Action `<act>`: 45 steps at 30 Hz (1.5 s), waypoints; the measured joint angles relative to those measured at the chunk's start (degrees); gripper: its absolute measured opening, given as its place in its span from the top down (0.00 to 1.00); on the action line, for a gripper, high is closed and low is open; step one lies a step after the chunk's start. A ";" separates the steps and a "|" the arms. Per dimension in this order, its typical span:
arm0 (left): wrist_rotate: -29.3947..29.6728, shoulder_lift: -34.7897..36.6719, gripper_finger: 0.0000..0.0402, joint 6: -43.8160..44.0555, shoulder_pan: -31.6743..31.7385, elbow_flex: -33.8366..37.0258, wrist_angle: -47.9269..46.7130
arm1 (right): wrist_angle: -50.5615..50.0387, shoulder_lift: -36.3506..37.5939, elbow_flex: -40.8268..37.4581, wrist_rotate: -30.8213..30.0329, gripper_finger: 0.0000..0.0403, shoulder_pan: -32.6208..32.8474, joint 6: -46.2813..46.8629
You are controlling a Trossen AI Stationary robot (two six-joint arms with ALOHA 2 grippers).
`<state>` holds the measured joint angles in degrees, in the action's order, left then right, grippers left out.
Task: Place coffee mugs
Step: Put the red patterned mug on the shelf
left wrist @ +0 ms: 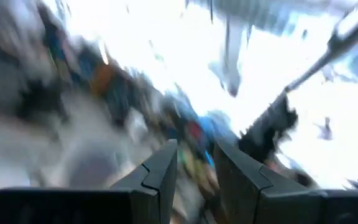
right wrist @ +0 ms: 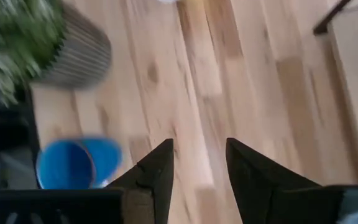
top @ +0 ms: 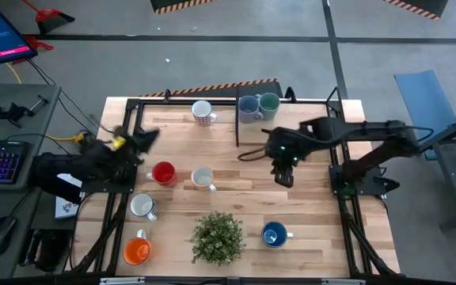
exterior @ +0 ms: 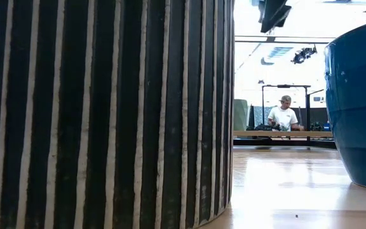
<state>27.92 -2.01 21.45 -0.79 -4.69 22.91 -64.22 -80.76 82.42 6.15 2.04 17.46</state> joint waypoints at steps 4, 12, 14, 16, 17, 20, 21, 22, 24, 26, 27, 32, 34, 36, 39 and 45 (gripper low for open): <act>8.47 -4.46 0.77 -11.66 1.01 -9.36 -6.56 | 11.27 5.28 -8.80 0.08 0.69 0.48 5.65; 6.95 -28.09 0.78 -14.48 6.45 -29.90 -29.08 | 17.53 8.43 -14.28 -0.78 0.69 0.66 6.14; 5.77 -34.77 0.78 -14.59 9.51 -36.06 -37.39 | 17.44 8.43 -14.28 -1.48 0.69 0.64 5.42; 2.03 -41.57 0.78 -13.79 13.70 -41.72 -46.85 | 17.35 8.43 -14.28 -1.52 0.69 0.64 4.76; -0.90 -44.82 0.78 -13.77 16.04 -44.22 -50.98 | 17.37 8.43 -14.28 -1.51 0.69 0.64 4.55; -11.60 -54.36 0.78 -16.94 23.35 -49.40 -57.04 | 17.33 8.41 -14.28 -1.51 0.69 0.64 4.23; -16.21 -57.23 0.78 -18.50 25.55 -50.62 -57.19 | 17.28 8.41 -14.28 -1.53 0.69 0.64 4.10; -20.37 -59.95 0.78 -20.07 27.63 -51.63 -57.14 | 17.09 8.41 -14.28 -1.51 0.69 0.64 3.90; -26.85 -64.98 0.78 -22.55 30.94 -53.80 -57.39 | 16.31 8.57 -14.28 -2.42 0.69 0.65 2.79; -30.43 -69.48 0.78 -24.41 33.12 -56.17 -57.27 | 14.37 8.88 -14.28 -4.71 0.69 0.66 1.80; -31.49 -71.39 0.78 -25.57 33.92 -57.43 -57.74 | 13.07 9.16 -14.28 -6.42 0.69 0.66 1.68; -33.06 -80.18 0.78 -33.60 35.44 -63.78 -61.71 | 5.07 12.06 -14.28 -17.34 0.69 0.66 4.85; -33.38 -83.45 0.77 -35.78 35.72 -66.04 -63.64 | 0.58 13.89 -14.28 -23.35 0.69 0.66 8.08; -34.85 -86.42 0.77 -37.19 36.19 -68.09 -64.91 | -3.38 15.84 -14.28 -28.26 0.69 0.64 12.05; -36.64 -90.46 0.77 -38.54 36.91 -70.26 -67.50 | -9.02 19.01 -14.28 -33.14 0.69 0.64 18.28; -36.13 -95.16 0.77 -39.75 38.19 -72.82 -68.05 | -14.05 24.37 -14.28 -36.37 0.69 0.64 25.27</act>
<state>-8.21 -97.17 -18.30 37.40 -77.52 -45.13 -78.27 -56.40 68.14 -30.21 2.68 42.73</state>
